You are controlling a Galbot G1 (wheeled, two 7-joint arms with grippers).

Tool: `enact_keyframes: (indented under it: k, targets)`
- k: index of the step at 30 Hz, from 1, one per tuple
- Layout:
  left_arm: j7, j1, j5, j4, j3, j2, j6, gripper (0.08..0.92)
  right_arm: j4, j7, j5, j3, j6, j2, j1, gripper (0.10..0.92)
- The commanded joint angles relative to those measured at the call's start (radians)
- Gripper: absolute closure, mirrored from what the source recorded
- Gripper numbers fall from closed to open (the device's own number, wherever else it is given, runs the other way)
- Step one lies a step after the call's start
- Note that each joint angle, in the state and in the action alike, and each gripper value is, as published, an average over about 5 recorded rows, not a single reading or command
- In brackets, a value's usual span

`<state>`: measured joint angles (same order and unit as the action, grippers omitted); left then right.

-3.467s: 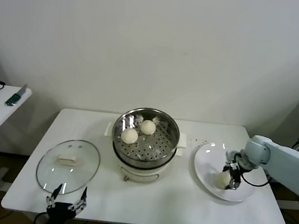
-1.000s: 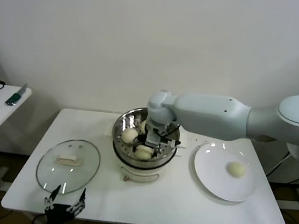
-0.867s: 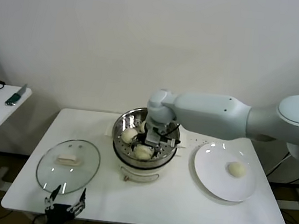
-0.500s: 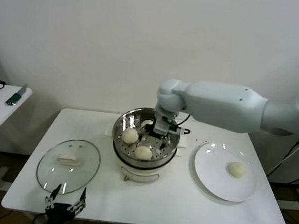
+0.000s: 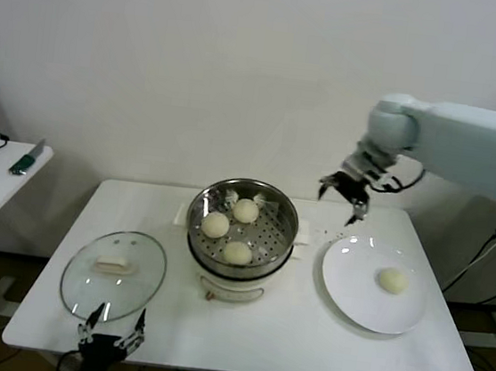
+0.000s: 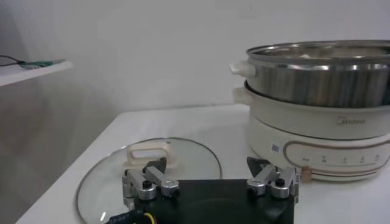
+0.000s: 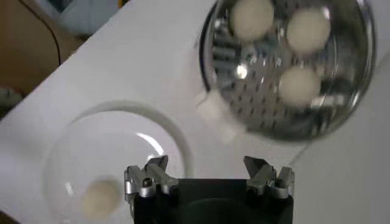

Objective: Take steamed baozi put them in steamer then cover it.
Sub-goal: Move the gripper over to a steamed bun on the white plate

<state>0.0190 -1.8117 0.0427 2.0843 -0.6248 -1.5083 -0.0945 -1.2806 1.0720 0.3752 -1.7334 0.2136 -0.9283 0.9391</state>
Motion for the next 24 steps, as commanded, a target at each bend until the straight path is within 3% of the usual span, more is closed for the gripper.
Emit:
enact_keyframes:
  k: [1, 12, 24]
  targets:
    - [0.001, 0.005, 0.0, -0.008, 0.001, -0.003, -0.002, 0.177, 0.052, 0.014, 0.061, -0.065, -0.238, 0.292, -0.039, 0.203]
    - [0.001, -0.001, -0.002, -0.017, -0.007, -0.009, -0.002, 0.177, 0.237, 0.016, -0.174, 0.233, -0.182, 0.355, -0.397, 0.203]
    - [0.001, -0.008, -0.021, -0.029, 0.0, -0.025, 0.002, 0.177, 0.326, -0.016, -0.281, 0.46, -0.169, 0.309, -0.656, 0.203]
